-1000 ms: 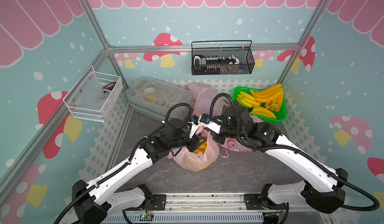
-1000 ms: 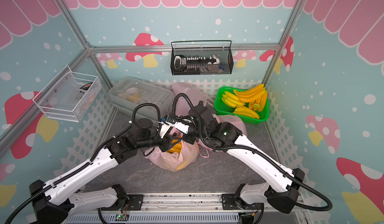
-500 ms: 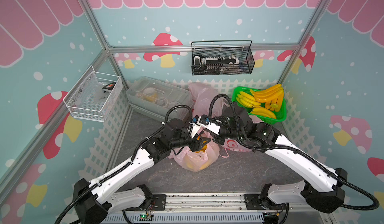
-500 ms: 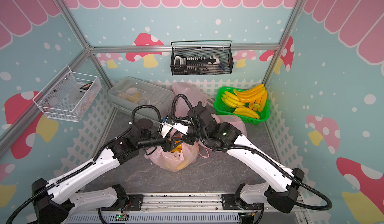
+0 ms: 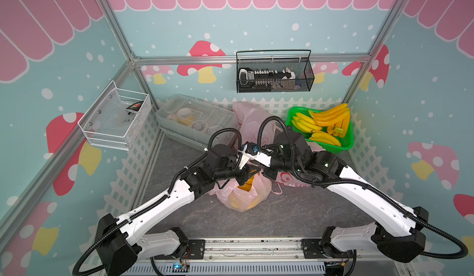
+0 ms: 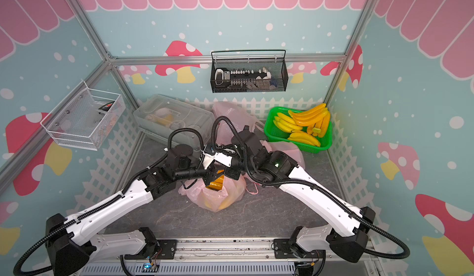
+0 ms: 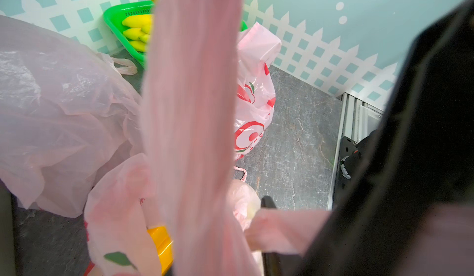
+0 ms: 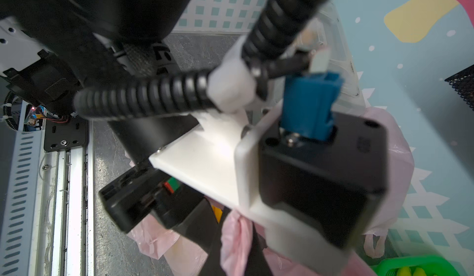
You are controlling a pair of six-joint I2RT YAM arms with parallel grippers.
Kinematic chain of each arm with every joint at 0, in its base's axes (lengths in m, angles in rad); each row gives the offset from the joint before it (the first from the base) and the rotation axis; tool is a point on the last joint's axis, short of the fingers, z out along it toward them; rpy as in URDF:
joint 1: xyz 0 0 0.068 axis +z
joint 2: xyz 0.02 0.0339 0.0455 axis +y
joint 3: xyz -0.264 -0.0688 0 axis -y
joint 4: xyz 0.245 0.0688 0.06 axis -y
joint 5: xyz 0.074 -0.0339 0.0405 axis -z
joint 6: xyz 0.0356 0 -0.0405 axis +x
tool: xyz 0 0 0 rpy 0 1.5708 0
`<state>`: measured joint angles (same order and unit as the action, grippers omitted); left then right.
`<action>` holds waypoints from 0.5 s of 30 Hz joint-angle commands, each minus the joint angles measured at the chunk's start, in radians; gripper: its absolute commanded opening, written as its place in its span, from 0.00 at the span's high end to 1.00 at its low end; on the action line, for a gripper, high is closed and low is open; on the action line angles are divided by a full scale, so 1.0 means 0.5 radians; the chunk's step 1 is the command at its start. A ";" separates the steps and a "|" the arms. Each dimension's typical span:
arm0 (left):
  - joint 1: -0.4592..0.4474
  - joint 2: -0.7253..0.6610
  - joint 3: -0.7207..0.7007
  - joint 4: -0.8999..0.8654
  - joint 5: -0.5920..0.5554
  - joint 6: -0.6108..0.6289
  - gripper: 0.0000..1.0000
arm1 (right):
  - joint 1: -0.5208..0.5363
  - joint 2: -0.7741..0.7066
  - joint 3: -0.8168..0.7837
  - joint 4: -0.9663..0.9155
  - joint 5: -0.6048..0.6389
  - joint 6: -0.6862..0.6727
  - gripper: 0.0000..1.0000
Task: Place the banana into a plastic bag & tie a knot
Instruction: Cross the plastic bag at the center of the board.
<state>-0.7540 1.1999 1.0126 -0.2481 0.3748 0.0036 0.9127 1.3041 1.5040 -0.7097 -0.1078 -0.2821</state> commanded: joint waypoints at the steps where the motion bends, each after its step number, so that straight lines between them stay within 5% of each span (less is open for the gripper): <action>1: -0.006 -0.022 0.005 0.080 -0.017 0.015 0.81 | 0.018 -0.003 -0.036 0.043 -0.054 0.000 0.96; 9: -0.002 -0.062 -0.062 0.137 -0.034 -0.004 0.89 | -0.056 -0.271 -0.158 0.140 -0.052 0.164 0.51; 15: -0.001 -0.062 -0.093 0.176 0.026 0.015 0.90 | -0.216 -0.421 -0.216 0.159 0.026 0.289 0.42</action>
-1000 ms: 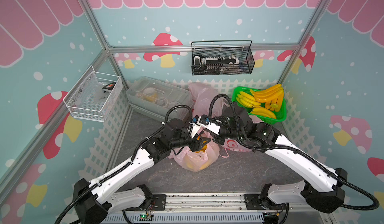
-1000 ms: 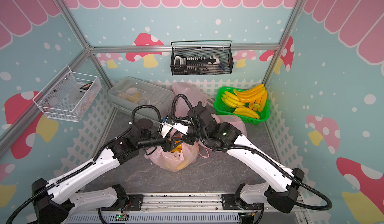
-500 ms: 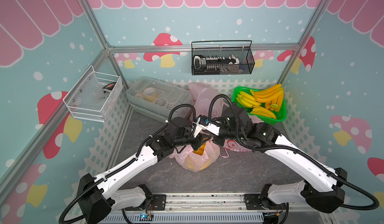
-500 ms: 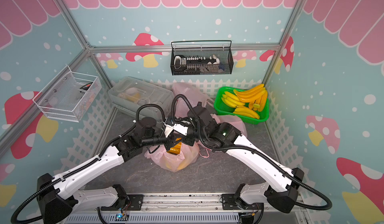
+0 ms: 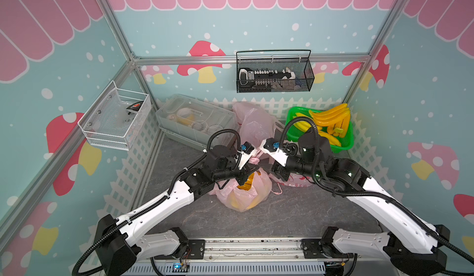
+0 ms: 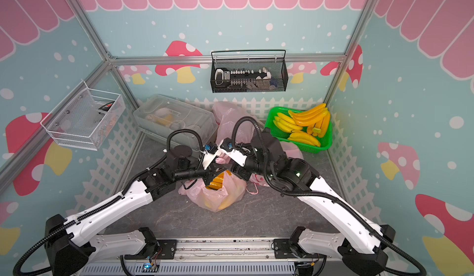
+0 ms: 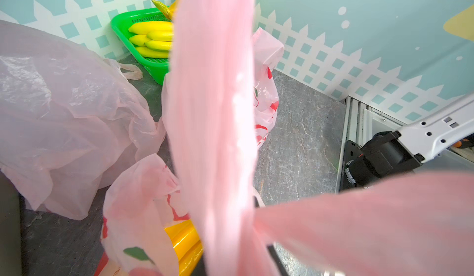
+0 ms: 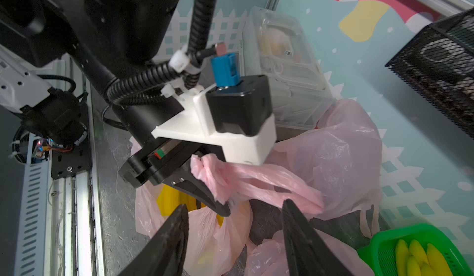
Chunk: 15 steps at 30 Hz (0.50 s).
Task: Place the banana into a plastic bag & tie a knot
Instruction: Cross the plastic bag at the center of the board.
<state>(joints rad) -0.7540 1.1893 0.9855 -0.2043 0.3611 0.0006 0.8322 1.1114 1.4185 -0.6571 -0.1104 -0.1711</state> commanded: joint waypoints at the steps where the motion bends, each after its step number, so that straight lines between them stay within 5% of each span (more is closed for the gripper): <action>1: -0.002 -0.044 -0.042 0.095 0.069 0.021 0.90 | -0.096 -0.038 -0.051 0.053 0.033 0.080 0.41; 15: -0.066 -0.096 -0.106 0.090 0.165 0.135 0.91 | -0.276 0.204 0.051 0.021 -0.242 0.120 0.48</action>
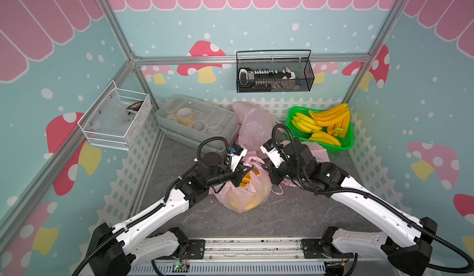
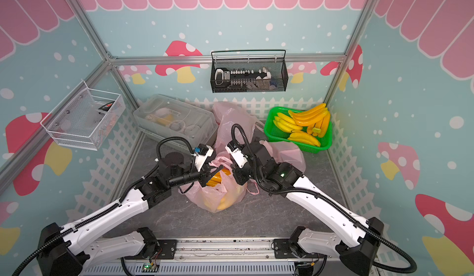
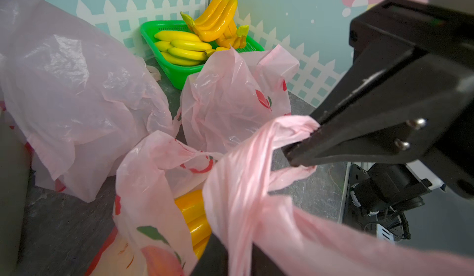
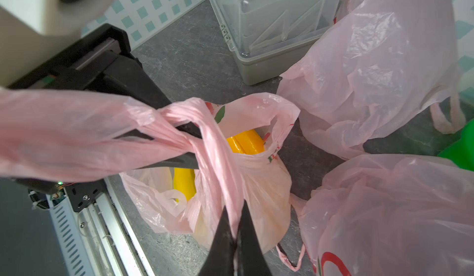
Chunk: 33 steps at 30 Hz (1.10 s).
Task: Place the banana into a plastic bag & tie a knot
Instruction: Cross the plastic bag at the center of the board.
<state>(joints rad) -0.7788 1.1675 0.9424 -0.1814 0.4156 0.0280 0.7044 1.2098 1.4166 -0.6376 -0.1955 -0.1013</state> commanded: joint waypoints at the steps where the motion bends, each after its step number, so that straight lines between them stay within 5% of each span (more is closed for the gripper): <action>1: -0.019 -0.055 -0.020 0.044 0.054 0.084 0.91 | -0.025 0.025 0.068 -0.035 -0.080 -0.024 0.51; 6: -0.025 -0.066 -0.022 0.042 0.054 0.094 0.90 | -0.028 0.041 0.070 -0.057 -0.179 -0.033 0.63; 12: -0.041 -0.056 -0.034 0.026 -0.005 0.138 0.91 | -0.040 0.005 0.020 -0.057 -0.235 0.006 0.56; 18: -0.039 -0.057 -0.033 0.035 -0.042 0.115 0.91 | -0.047 -0.026 0.002 -0.059 -0.268 0.011 0.82; 23: 0.013 -0.114 -0.066 0.107 -0.130 -0.015 0.87 | -0.040 -0.085 -0.051 -0.034 -0.106 0.058 0.95; 33: 0.134 -0.137 -0.150 0.271 -0.100 -0.216 0.89 | 0.173 -0.100 -0.189 -0.050 0.352 0.307 1.00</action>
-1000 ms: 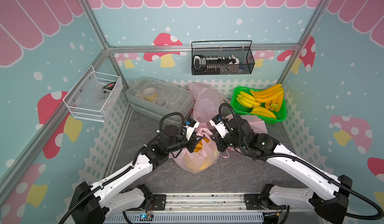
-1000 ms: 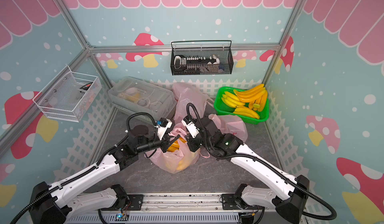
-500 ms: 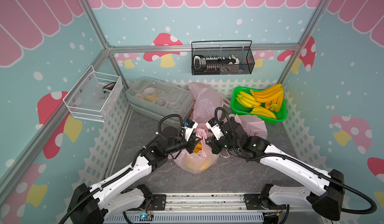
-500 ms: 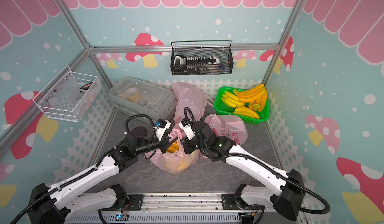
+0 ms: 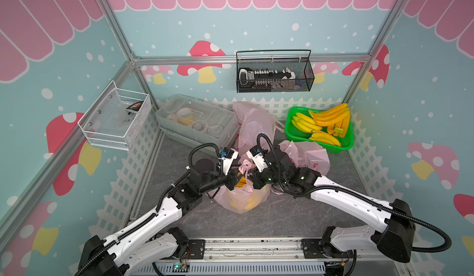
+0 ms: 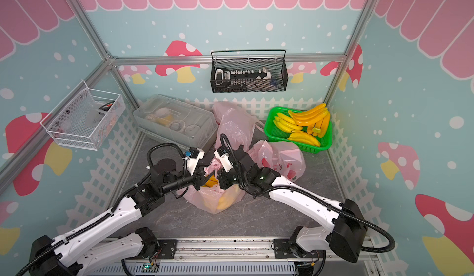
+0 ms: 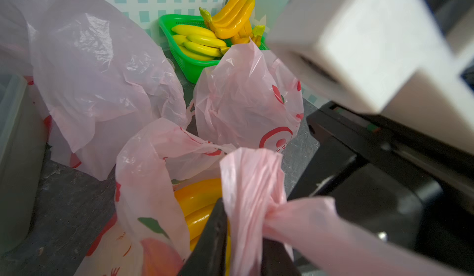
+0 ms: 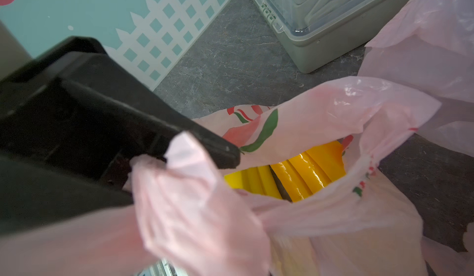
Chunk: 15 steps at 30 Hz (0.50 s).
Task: Place the banana into a plastic bag & tie a knot
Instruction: Cross the plastic bag at the center of the board.
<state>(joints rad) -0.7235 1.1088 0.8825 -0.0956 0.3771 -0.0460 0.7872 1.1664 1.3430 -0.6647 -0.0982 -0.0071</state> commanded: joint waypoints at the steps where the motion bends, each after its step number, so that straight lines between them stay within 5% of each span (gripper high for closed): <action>1: 0.033 -0.016 -0.029 0.104 -0.031 -0.081 0.89 | 0.016 -0.019 -0.063 0.009 0.171 0.157 1.00; 15: 0.053 -0.098 -0.231 0.247 -0.152 -0.222 0.88 | 0.131 -0.026 -0.386 0.328 -0.037 0.751 1.00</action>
<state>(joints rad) -0.7059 1.0851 0.7906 -0.0139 0.3294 -0.1276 0.8410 1.1641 1.1812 -0.5709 -0.0658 0.2672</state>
